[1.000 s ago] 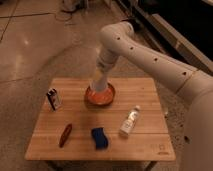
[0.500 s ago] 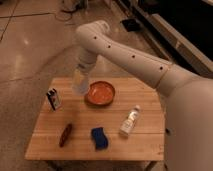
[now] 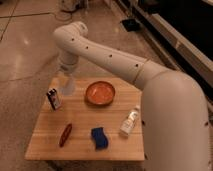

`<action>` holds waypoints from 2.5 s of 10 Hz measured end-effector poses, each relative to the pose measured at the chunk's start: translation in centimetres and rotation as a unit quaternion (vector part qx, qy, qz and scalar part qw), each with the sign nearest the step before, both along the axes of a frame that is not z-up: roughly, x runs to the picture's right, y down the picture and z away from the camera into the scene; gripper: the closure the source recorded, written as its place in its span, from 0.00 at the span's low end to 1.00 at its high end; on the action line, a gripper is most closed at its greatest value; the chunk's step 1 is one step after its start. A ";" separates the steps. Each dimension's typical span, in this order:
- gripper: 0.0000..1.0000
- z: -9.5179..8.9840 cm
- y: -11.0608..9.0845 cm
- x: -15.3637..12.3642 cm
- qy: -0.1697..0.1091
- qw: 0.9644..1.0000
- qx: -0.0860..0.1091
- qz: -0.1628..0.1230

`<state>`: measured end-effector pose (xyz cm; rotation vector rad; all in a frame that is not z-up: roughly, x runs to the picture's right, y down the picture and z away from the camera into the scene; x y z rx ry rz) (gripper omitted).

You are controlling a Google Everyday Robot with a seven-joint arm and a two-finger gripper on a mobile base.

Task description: Place the ceramic cup over the eraser

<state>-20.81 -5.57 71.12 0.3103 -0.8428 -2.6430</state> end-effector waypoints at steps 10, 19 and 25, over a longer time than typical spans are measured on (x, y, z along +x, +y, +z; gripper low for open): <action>0.90 2.6 0.8 -8.0 -0.012 0.999 -0.003 -0.038; 0.88 5.7 2.2 -12.7 0.002 0.997 0.004 -0.083; 0.47 10.0 7.8 -8.2 0.059 0.993 -0.035 -0.099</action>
